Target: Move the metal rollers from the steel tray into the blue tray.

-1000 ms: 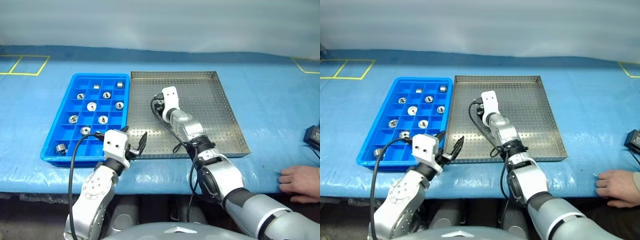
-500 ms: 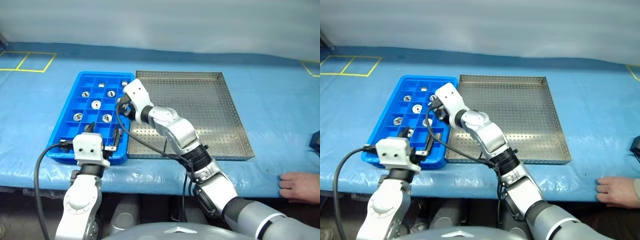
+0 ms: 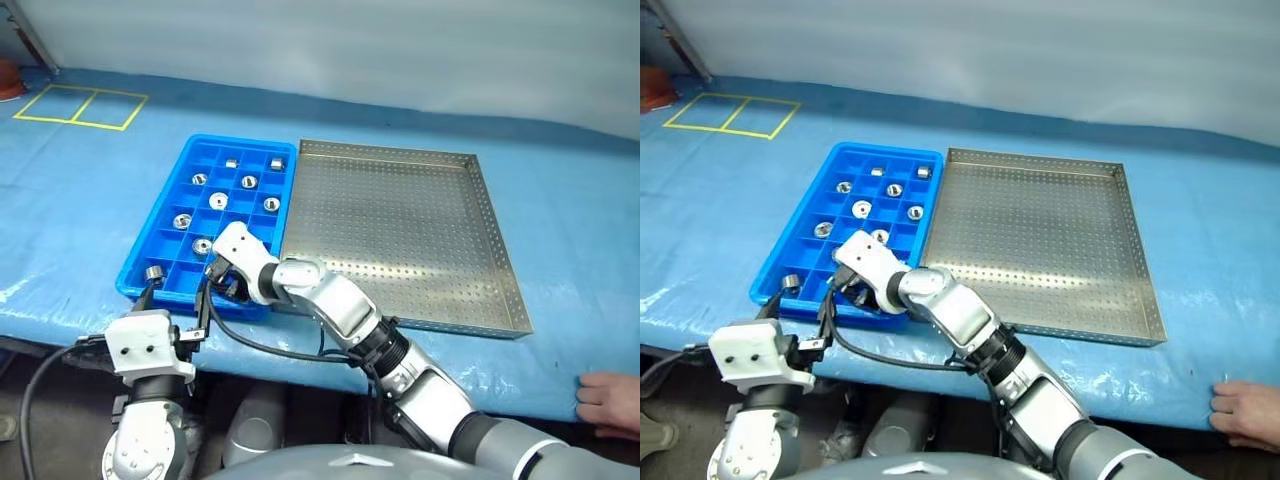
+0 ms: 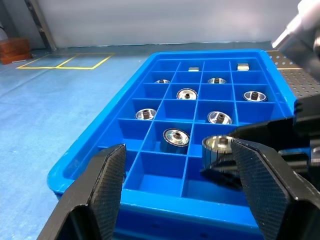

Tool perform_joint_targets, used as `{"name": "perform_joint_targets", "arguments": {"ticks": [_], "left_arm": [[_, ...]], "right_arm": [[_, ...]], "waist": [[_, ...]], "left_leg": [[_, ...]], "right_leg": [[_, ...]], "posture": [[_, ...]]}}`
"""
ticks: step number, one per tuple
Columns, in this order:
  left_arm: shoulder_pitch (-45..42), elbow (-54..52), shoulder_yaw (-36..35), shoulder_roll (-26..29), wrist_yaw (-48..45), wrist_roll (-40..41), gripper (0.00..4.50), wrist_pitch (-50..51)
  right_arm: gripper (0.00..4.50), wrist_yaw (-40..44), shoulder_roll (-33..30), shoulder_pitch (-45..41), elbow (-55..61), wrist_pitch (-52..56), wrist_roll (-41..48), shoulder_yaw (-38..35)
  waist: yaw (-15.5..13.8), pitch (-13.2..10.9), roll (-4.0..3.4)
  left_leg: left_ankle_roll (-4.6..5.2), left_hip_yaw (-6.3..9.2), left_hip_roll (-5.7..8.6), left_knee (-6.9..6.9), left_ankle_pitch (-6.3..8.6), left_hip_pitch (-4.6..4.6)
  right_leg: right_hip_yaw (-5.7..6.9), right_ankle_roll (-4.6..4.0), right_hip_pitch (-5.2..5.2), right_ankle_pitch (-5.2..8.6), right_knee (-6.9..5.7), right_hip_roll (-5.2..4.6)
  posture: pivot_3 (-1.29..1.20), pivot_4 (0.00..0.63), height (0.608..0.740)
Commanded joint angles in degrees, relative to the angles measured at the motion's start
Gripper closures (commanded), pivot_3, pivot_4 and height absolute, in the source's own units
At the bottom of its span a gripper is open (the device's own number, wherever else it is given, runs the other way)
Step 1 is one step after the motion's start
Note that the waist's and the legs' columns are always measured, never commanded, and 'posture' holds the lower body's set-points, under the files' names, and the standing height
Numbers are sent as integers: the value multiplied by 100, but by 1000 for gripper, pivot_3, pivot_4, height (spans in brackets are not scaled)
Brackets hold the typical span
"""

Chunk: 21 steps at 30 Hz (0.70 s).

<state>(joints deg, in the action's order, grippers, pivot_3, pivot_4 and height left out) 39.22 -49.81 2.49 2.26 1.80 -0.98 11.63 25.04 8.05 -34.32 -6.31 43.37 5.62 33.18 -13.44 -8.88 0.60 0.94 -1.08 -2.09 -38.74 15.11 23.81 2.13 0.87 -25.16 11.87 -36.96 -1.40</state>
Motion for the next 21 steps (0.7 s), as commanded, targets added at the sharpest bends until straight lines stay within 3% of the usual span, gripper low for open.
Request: {"name": "perform_joint_targets", "arguments": {"ticks": [1, 3, 11, 15, 21], "left_arm": [[24, -21, -7, 25, -146, 133, 853, -197], [8, 29, -7, 56, -223, 168, 853, -202], [-214, 197, 30, 190, -554, 338, 853, -169], [-432, 255, 72, 322, -722, 436, 853, -40], [-673, 318, 158, 441, -878, 521, 853, 145]], "right_arm": [[2697, -18, 100, 85, 239, 101, 19, -46], [2697, -63, 59, 108, 263, 192, 6, -131], [89, 53, -201, 252, 1223, 786, 303, -616], [89, 127, -344, 440, 2076, 1237, 783, -1217], [89, -58, -710, 733, 2627, 1546, 951, -1557]], "waist": [[-42, 0, 0], [-80, 1, 0], [-173, 3, 4], [-157, 2, 2], [-44, 3, 2]], "left_leg": [[0, -3, 0, 0, 0, -1], [-1, -4, -1, 0, 1, -1], [-2, -8, 4, -2, 1, 14], [-2, -7, 3, -4, 1, 22], [-2, -6, 1, -6, 1, 18]], "right_leg": [[0, 0, -1, 0, 1, 0], [0, 0, -4, 0, 1, 1], [8, -2, -12, 1, 6, -1], [11, 11, -12, -6, 4, 1], [16, -2, -7, 1, 2, 3]], "posture": [[517, 150, 740], [503, 150, 740], [443, 150, 740], [422, 150, 740], [364, 150, 740]]}}
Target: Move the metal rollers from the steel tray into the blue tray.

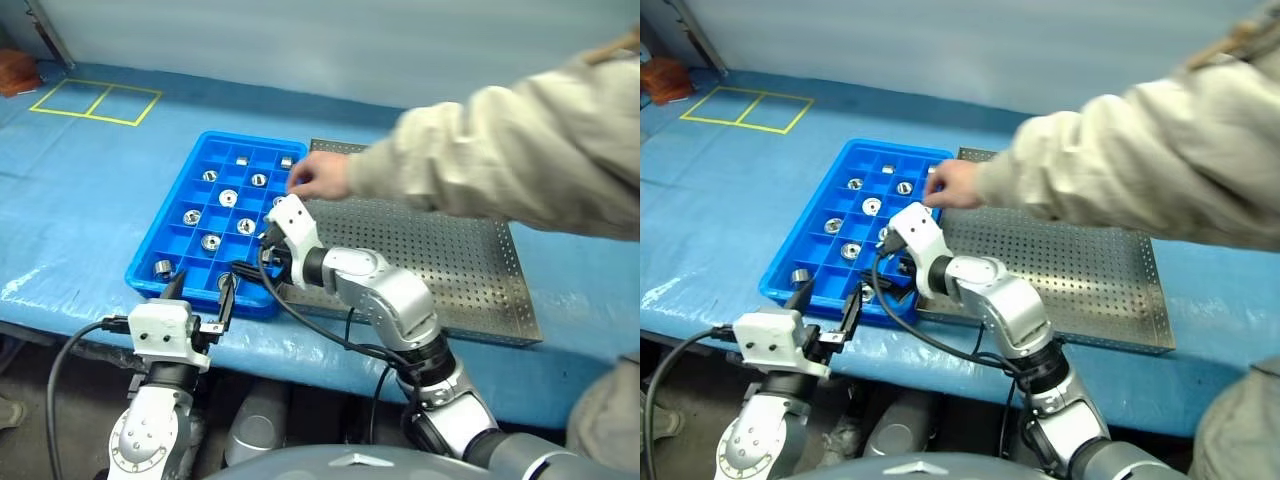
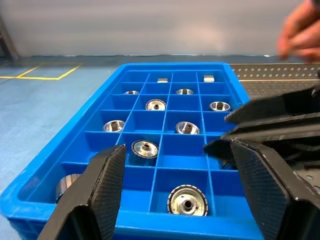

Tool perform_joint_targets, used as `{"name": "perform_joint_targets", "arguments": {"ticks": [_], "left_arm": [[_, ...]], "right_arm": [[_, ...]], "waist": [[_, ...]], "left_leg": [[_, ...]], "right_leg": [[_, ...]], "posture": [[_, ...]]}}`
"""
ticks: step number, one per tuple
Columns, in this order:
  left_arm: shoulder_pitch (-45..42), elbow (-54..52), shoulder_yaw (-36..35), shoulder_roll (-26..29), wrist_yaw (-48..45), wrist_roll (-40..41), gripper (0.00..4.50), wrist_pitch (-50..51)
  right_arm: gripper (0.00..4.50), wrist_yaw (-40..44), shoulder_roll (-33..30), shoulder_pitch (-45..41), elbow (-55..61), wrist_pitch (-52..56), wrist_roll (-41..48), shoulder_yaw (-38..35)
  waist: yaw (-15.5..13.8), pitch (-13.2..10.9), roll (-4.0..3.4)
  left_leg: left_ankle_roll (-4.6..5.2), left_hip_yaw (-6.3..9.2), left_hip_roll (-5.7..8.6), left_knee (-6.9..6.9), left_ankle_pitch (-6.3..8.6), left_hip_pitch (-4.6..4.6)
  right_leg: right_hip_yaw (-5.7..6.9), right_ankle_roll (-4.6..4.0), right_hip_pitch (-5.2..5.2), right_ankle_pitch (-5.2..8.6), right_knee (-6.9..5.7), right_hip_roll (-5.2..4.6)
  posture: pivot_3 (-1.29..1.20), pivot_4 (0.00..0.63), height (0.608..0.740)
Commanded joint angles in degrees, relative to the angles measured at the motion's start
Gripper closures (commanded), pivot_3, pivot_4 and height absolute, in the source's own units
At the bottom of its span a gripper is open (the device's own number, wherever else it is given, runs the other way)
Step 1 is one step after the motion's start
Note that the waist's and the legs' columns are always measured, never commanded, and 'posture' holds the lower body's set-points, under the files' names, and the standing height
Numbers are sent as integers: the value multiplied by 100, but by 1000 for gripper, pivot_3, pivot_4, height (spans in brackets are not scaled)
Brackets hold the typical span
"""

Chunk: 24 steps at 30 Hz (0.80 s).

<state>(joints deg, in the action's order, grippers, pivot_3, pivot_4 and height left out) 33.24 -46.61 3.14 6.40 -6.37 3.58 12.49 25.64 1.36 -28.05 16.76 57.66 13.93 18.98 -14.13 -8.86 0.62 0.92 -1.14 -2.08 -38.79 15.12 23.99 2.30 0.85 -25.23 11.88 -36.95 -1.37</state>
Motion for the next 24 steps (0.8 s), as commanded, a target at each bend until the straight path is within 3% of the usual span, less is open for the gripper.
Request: {"name": "perform_joint_targets", "arguments": {"ticks": [1, 15, 24], "left_arm": [[-114, 12, 116, 37, -73, 65, 853, 84], [-528, 99, 462, 61, -28, -126, 853, 411], [-623, 47, 507, 95, -7, -118, 853, 545]], "right_arm": [[89, -157, -64, 154, 345, 138, 131, -141], [89, -648, 14, 535, 452, 168, 152, 70], [89, -743, -6, 559, 453, 166, 203, 106]], "waist": [[49, 0, 0], [516, 0, 1], [635, 0, 1]], "left_leg": [[0, 0, 0, 0, 0, -1], [0, 7, 1, -3, -1, -17], [0, 24, 1, -3, -1, -29]], "right_leg": [[0, 1, 2, -1, -1, 0], [-5, 11, 19, -7, -5, -1], [-5, 9, 31, -6, -4, -1]], "posture": [[359, 150, 740], [338, 150, 740], [332, 150, 740]]}}
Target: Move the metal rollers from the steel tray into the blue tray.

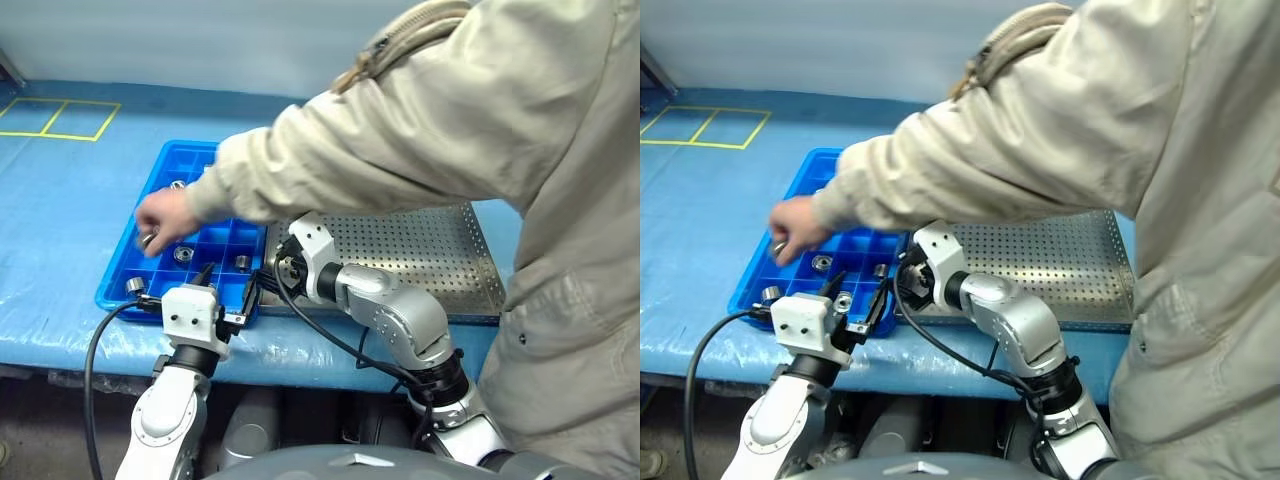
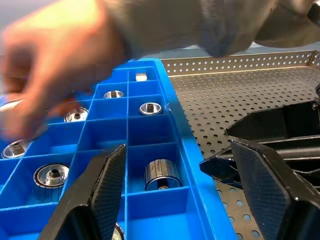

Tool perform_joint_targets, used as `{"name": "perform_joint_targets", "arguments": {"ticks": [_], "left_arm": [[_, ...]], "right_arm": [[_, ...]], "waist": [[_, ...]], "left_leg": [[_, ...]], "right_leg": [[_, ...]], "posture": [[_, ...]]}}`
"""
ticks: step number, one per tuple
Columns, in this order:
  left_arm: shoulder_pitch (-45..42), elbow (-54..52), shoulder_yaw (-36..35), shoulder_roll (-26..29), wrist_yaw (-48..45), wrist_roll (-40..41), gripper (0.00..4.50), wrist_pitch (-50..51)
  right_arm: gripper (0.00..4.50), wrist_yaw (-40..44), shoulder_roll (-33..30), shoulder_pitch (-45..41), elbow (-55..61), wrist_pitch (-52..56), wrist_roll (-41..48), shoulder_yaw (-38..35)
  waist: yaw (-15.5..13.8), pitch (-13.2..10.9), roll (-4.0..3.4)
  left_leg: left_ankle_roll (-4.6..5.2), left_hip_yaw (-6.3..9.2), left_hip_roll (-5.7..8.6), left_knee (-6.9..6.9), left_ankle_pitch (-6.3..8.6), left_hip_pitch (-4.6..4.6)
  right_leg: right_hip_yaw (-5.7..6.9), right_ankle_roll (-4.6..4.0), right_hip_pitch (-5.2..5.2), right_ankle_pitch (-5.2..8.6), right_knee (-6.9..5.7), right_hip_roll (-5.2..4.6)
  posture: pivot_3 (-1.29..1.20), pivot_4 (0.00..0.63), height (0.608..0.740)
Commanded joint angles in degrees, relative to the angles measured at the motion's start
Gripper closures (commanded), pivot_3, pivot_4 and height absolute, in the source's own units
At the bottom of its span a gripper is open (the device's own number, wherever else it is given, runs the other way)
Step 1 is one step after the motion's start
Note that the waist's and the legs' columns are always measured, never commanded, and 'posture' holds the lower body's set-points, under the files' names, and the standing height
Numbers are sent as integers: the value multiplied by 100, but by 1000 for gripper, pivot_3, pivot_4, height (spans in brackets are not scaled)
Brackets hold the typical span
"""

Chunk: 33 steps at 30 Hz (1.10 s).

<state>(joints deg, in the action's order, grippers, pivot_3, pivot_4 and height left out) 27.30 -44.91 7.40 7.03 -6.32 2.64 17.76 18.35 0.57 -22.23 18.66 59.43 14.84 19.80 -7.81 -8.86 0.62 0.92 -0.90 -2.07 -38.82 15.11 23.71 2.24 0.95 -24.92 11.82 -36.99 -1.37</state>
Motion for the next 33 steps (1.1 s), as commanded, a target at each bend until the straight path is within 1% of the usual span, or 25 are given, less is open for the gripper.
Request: {"name": "perform_joint_targets", "arguments": {"ticks": [1, 27, 33], "left_arm": [[-39, -126, 87, 32, -13, -21, 853, 31], [-276, -98, 235, 60, -25, -19, 853, 208], [-277, -124, 164, -32, 171, -115, 853, 253]], "right_arm": [[89, -21, 72, -21, 264, -11, 113, 26], [89, -134, 52, 92, 365, -41, 113, 73], [89, -142, 17, 113, 379, -138, 82, 88]], "waist": [[8, 0, 0], [65, 0, 0], [70, 0, 0]], "left_leg": [[0, 0, 0, 0, 0, -1], [0, 3, 0, 0, 0, -9], [0, 3, 0, -1, 0, -9]], "right_leg": [[0, 0, 1, 0, 0, 0], [-1, -5, 10, 3, 2, -2], [-1, -4, 10, 2, 2, -2]], "posture": [[331, 150, 740], [302, 150, 740], [306, 150, 740]]}}
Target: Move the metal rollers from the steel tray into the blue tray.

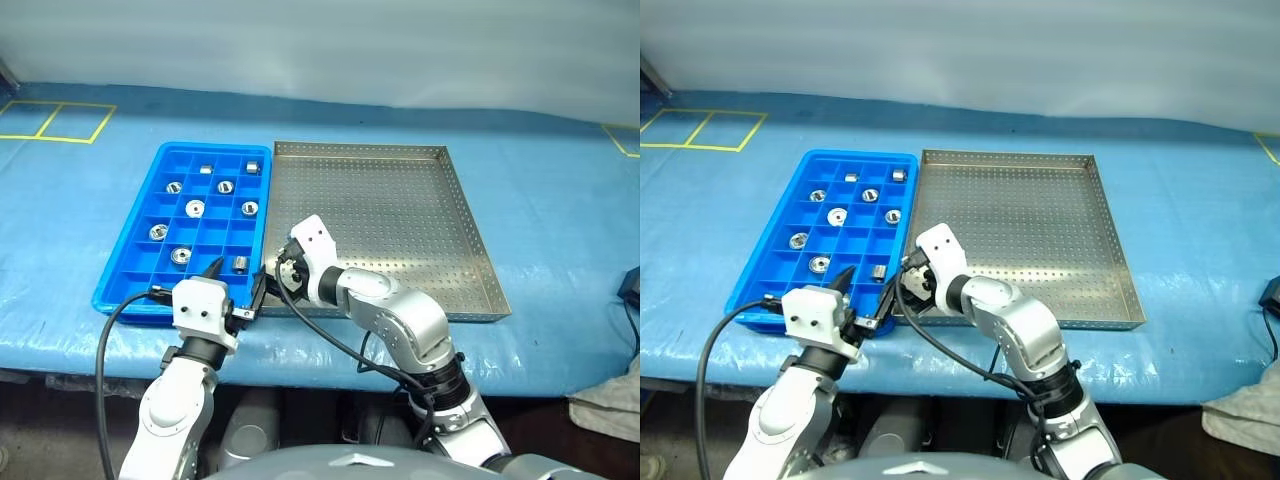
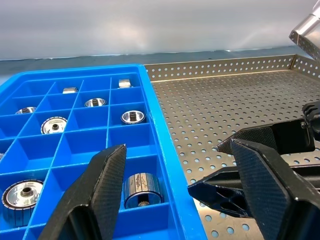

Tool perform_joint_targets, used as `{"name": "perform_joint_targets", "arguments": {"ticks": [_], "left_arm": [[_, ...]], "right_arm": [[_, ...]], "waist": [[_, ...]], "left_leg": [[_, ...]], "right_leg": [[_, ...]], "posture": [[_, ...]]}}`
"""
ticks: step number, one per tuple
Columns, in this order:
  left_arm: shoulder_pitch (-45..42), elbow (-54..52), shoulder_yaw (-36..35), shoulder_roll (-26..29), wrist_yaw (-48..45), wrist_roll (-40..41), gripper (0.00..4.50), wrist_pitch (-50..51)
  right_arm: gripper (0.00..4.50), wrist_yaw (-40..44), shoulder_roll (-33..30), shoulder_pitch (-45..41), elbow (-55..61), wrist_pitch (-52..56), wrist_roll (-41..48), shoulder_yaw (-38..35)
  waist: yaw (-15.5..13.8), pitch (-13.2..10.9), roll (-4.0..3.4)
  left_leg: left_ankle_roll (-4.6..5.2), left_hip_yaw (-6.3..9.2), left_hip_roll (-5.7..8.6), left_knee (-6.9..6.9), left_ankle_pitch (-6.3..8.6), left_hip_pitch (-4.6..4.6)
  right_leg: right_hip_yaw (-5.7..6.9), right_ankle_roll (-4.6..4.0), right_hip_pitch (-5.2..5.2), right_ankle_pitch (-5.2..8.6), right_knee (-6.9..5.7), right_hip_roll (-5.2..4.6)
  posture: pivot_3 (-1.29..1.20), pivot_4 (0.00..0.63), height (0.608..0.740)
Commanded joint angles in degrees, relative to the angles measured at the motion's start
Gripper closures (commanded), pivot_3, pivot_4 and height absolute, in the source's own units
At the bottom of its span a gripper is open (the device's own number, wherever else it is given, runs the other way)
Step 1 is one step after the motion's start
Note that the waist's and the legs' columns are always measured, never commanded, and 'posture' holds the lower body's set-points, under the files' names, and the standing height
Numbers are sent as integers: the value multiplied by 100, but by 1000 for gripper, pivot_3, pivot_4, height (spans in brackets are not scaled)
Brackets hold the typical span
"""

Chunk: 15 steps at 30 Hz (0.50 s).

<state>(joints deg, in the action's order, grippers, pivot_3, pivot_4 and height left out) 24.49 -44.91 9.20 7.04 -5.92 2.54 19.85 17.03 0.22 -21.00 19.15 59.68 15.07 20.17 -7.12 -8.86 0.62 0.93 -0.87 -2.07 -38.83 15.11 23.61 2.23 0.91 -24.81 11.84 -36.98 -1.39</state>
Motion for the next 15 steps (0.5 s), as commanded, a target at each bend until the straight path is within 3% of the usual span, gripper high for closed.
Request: {"name": "perform_joint_targets", "arguments": {"ticks": [1, 15], "left_arm": [[12, -126, -60, -71, 217, -154, 853, 59], [-52, -188, -170, -109, 236, -89, 853, 182]], "right_arm": [[89, -15, 48, 7, 336, -170, 57, 60], [89, -69, -19, 166, 505, -150, 70, 123]], "waist": [[1, 0, 0], [32, 0, 0]], "left_leg": [[0, 0, 0, 0, 0, 0], [0, 5, -1, -7, 0, -2]], "right_leg": [[0, 0, 0, 0, 0, 0], [1, -7, 6, 4, 0, -1]], "posture": [[306, 150, 740], [286, 150, 740]]}}
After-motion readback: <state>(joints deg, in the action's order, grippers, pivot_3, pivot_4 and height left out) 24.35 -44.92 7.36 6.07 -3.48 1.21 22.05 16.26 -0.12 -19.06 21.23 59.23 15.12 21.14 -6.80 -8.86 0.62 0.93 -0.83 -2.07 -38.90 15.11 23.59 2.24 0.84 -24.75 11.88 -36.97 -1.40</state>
